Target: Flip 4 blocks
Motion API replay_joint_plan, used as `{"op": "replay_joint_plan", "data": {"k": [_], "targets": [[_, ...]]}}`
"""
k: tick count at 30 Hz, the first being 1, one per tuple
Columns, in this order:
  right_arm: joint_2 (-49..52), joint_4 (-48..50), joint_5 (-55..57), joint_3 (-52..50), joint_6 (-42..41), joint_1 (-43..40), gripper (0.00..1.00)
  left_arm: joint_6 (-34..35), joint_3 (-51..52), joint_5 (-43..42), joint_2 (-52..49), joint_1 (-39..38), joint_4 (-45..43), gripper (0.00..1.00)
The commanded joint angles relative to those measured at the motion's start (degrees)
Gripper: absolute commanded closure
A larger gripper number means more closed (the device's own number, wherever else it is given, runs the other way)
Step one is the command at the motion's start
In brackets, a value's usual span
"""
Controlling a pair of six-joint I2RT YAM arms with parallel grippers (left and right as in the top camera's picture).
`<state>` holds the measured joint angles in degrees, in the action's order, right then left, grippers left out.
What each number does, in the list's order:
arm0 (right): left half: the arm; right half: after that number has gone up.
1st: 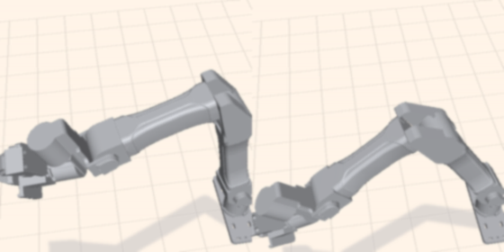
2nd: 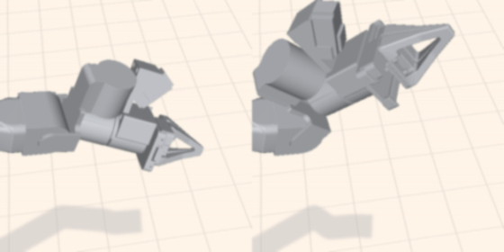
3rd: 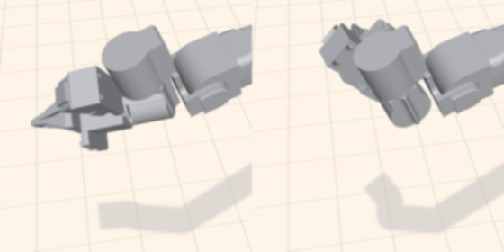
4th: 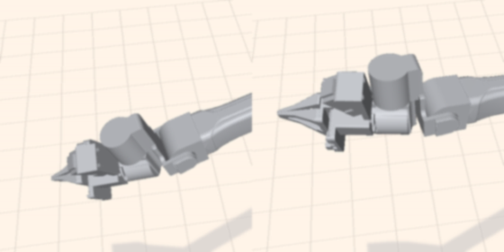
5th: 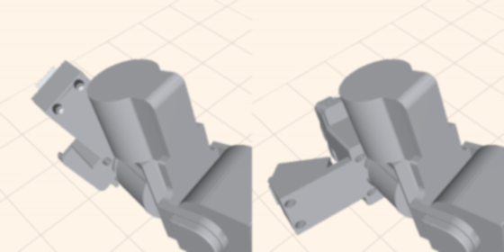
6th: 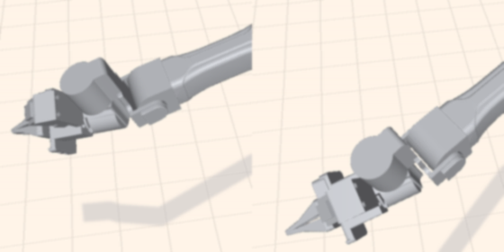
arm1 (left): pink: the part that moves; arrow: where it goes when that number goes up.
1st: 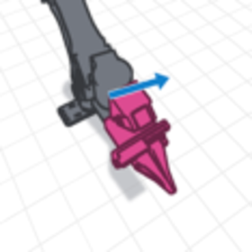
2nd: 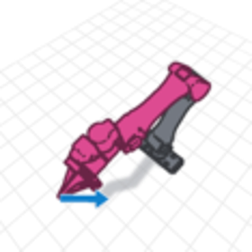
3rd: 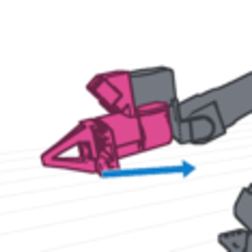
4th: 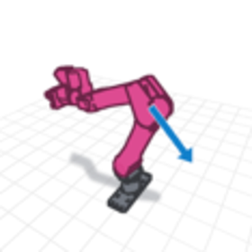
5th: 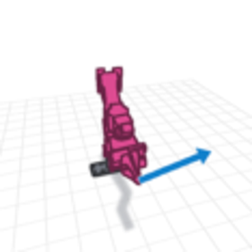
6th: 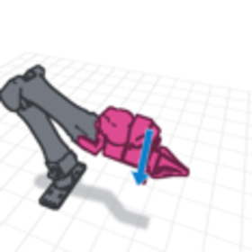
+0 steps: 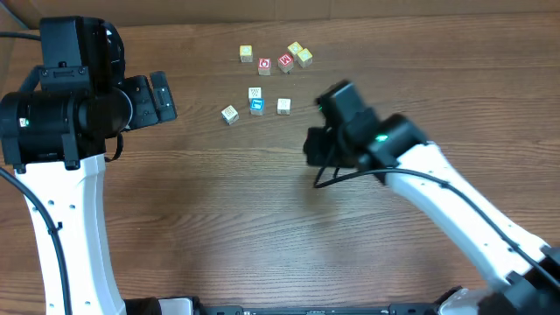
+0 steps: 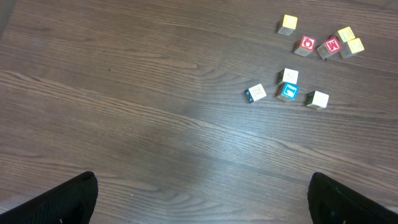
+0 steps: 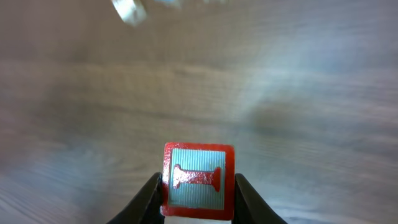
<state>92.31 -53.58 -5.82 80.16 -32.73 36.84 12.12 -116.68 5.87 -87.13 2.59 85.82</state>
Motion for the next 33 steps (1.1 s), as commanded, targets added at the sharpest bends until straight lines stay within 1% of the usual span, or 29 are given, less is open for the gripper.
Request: {"op": "replay_joint_plan", "data": {"k": [1, 5, 7, 8, 10, 11, 12, 13, 19, 27, 29, 33], "targets": [[3.7, 0.8, -0.7, -2.9, -3.2, 3.1, 0.78, 1.2, -0.7, 0.7, -0.2, -0.3, 0.1, 0.00], [8.6, 1.5, 0.7, -3.1, -3.3, 5.8, 0.77, 1.2, -0.7, 0.7, -0.2, -0.3, 0.1, 0.00], [10.7, 2.2, 0.9, -3.1, -3.3, 6.9, 0.75, 1.2, -0.7, 0.7, -0.2, -0.3, 0.1, 0.00], [11.7, 2.3, 0.9, -3.1, -3.3, 7.3, 0.68, 1.2, -0.7, 0.7, -0.2, -0.3, 0.1, 0.00], [13.3, 2.2, 1.8, -3.1, -3.3, 8.0, 0.50, 1.2, -0.7, 0.7, -0.2, -0.3, 0.1, 0.00], [13.8, 2.2, 2.3, -3.1, -3.3, 8.2, 0.43, 1.2, -0.7, 0.7, -0.2, -0.3, 0.1, 0.00], [14.4, 2.3, 2.9, -3.1, -3.3, 8.3, 0.37, 1.2, -0.7, 0.7, -0.2, -0.3, 0.1, 0.00], [14.7, 2.3, 3.3, -3.1, -3.3, 8.4, 0.34, 1.2, -0.7, 0.7, -0.2, -0.3, 0.1, 0.00], [15.1, 2.3, 3.6, -3.1, -3.3, 8.4, 0.30, 1.2, -0.7, 0.7, -0.2, -0.3, 0.1, 0.00], [15.1, 2.6, 3.2, -3.9, -4.0, 8.7, 0.30, 1.2, -0.7, 0.7, -0.2, -0.3, 0.1, 0.00], [15.1, 4.0, 3.2, -4.7, -4.1, 9.2, 0.30, 1.2, -0.7, 0.7, -0.2, -0.3, 0.1, 0.00], [15.1, 9.5, 3.2, -7.0, 1.1, 10.6, 0.30, 1.2, -0.7, 0.7, -0.2, -0.3, 0.1, 0.00]]}}
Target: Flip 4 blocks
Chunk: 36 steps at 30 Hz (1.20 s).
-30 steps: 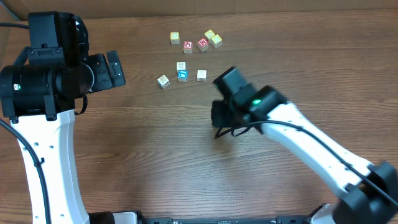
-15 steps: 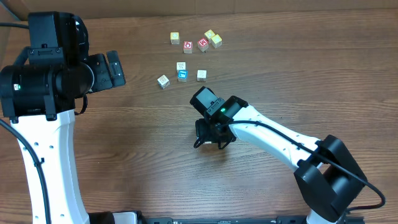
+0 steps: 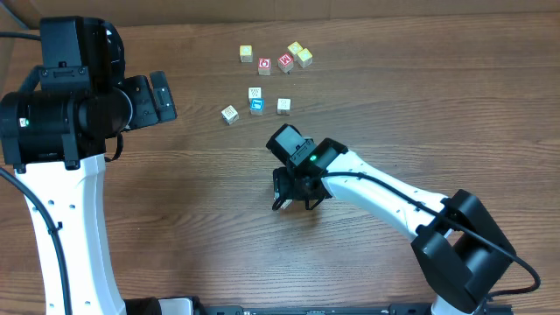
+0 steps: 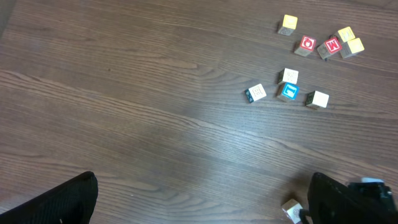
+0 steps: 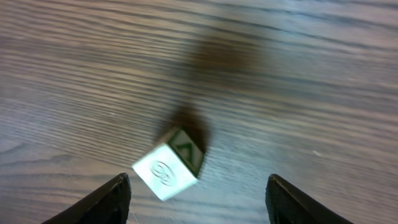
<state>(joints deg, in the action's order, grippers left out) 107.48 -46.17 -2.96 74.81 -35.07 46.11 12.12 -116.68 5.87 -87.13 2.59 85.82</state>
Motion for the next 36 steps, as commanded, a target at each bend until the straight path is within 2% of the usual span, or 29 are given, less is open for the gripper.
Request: {"op": "replay_joint_plan", "data": {"k": [1, 6, 13, 18, 21, 23, 30, 36], "targets": [[0.0, 3.6, 0.4, -2.3, 5.4, 1.6, 0.30, 1.2, -0.7, 0.7, -0.2, -0.3, 0.1, 0.00], [0.0, 9.2, 0.5, -4.9, 11.6, 2.4, 0.31, 1.2, -0.7, 0.7, -0.2, -0.3, 0.1, 0.00], [0.0, 13.2, 0.5, -8.1, 11.6, 2.5, 0.44, 1.2, -0.7, 0.7, -0.2, -0.3, 0.1, 0.00], [0.0, 13.9, 0.5, -9.2, 11.5, 2.5, 0.47, 1.2, -0.7, 0.7, -0.2, -0.3, 0.1, 0.00], [0.0, 14.0, 0.6, -9.2, 11.5, 2.5, 0.64, 1.2, -0.7, 0.7, -0.2, -0.3, 0.1, 0.00], [0.0, 14.3, 0.6, -9.2, 11.5, 2.5, 0.67, 1.2, -0.7, 0.7, -0.2, -0.3, 0.1, 0.00], [0.0, 13.6, 8.1, -9.2, 10.9, 2.3, 0.70, 1.2, -0.7, 0.7, -0.2, -0.3, 0.1, 0.00], [-0.1, 10.3, 9.8, -8.2, 3.1, 2.3, 0.69, 1.2, -0.7, 0.7, -0.2, -0.3, 0.1, 0.00]]}}
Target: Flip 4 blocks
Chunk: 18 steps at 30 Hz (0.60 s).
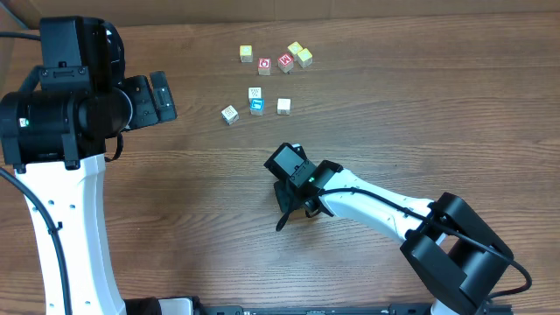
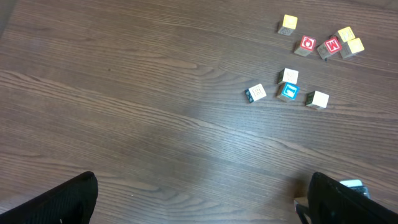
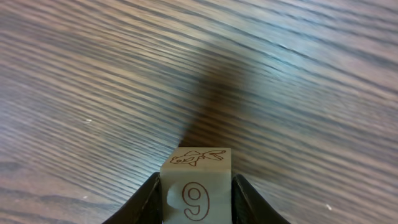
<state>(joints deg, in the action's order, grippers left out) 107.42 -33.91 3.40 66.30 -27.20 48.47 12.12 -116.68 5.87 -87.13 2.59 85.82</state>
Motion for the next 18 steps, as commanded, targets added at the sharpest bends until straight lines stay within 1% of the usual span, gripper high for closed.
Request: {"op": "replay_joint_plan", "data": {"k": [1, 5, 10, 11, 12, 14, 18], "targets": [[0.0, -3.1, 3.5, 1.1, -6.3, -0.1, 0.69, 1.2, -0.7, 0.7, -0.2, -0.3, 0.1, 0.00], [0.0, -4.8, 3.7, 3.5, -8.9, 0.0, 0.69, 1.2, -0.7, 0.7, -0.2, -0.3, 0.1, 0.00], [0.0, -5.0, 4.2, 3.9, -9.1, -0.1, 0.68, 1.2, -0.7, 0.7, -0.2, -0.3, 0.1, 0.00], [0.0, -5.1, 4.4, 3.9, -9.1, -0.1, 0.68, 1.2, -0.7, 0.7, -0.2, -0.3, 0.1, 0.00], [0.0, -5.1, 4.6, 3.9, -9.1, -0.1, 0.64, 1.2, -0.7, 0.7, -0.2, -0.3, 0.1, 0.00], [0.0, -4.7, 4.6, 3.9, -9.6, -0.1, 0.60, 1.2, -0.7, 0.7, -0.2, -0.3, 0.1, 0.00], [0.0, -4.4, 4.6, 3.8, -11.7, -0.1, 0.59, 1.2, -0.7, 0.7, -0.2, -0.3, 0.1, 0.00]]}}
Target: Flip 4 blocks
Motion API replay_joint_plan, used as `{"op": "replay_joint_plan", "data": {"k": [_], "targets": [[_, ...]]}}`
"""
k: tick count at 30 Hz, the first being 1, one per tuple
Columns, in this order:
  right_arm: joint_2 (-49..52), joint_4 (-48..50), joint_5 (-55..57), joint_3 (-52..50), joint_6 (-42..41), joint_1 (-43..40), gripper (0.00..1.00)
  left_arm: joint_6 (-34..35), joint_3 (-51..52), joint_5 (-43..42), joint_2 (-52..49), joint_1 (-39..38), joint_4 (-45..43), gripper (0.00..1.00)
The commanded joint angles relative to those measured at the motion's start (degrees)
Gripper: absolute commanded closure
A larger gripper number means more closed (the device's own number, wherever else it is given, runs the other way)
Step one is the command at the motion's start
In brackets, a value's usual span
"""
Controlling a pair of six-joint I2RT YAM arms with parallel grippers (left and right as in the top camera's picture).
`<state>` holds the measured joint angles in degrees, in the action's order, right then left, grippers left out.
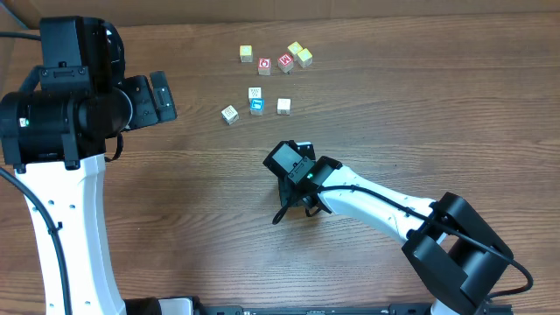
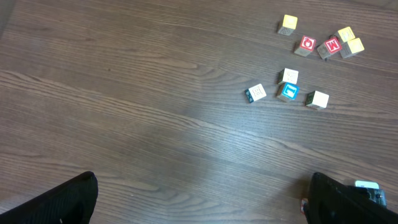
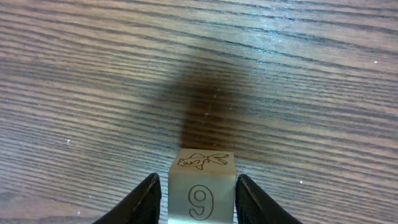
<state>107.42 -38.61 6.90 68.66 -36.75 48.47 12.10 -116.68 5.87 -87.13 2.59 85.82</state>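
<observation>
In the right wrist view a pale block (image 3: 202,193) with a "9" on its near face and a fish on top stands between my right gripper's (image 3: 198,183) fingers. A thin gap shows at the left finger (image 3: 149,202), and the right finger lies against the block or nearly so. The overhead view has this gripper (image 1: 297,197) at mid-table, covering the block. Several more blocks lie farther back: a blue one (image 1: 256,106), white ones (image 1: 283,106) and two red ones (image 1: 264,66). My left gripper (image 2: 203,186) is held high, open and empty.
Two yellow blocks (image 1: 300,54) and another yellow one (image 1: 246,53) lie at the far end of the cluster. The left arm's white column (image 1: 61,219) stands at the left side of the wooden table (image 1: 175,227). A cardboard wall runs along the far edge.
The right gripper's fingers have parted slightly from the "9" block, leaving a gap on the left side. The gripper shifted a little away from the table's front. The left arm is unchanged.
My right gripper first held a block with a red "I" face, right of the cluster. Then it was open at mid-table with the block tilted on the wood. Then it was shut on the block, "9" toward the camera. Now its fingers stand slightly apart.
</observation>
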Motion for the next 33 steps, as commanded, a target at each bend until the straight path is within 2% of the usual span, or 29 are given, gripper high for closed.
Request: {"op": "replay_joint_plan", "data": {"k": [1, 11, 14, 16, 28, 30, 32, 33], "targets": [[0.0, 0.4, 1.3, 1.4, -2.1, -0.1, 0.59, 1.2, -0.7, 0.7, -0.2, -0.3, 0.1, 0.00], [0.0, 0.6, 1.2, 0.7, -2.1, -0.1, 0.58, 1.2, -0.7, 0.7, -0.2, -0.3, 0.1, 0.00], [0.0, 0.5, 1.2, 0.7, -2.1, -0.1, 0.60, 1.2, -0.7, 0.7, -0.2, -0.3, 0.1, 0.00], [0.0, 0.3, 1.2, 0.7, -2.1, 0.0, 0.66, 1.2, -0.7, 0.7, -0.2, -0.3, 0.1, 0.00], [0.0, -0.5, 3.5, 0.7, -2.1, -0.1, 0.66, 1.2, -0.7, 0.7, -0.2, -0.3, 0.1, 0.00], [0.0, -0.2, 3.6, 0.7, -2.1, -0.1, 0.63, 1.2, -0.7, 0.7, -0.2, -0.3, 0.1, 0.00], [0.0, 0.0, 3.6, 0.7, -2.1, -0.1, 0.50, 1.2, -0.7, 0.7, -0.2, -0.3, 0.1, 0.00], [0.0, 0.1, 3.6, 0.7, -2.1, -0.1, 0.47, 1.2, -0.7, 0.7, -0.2, -0.3, 0.1, 0.00]]}}
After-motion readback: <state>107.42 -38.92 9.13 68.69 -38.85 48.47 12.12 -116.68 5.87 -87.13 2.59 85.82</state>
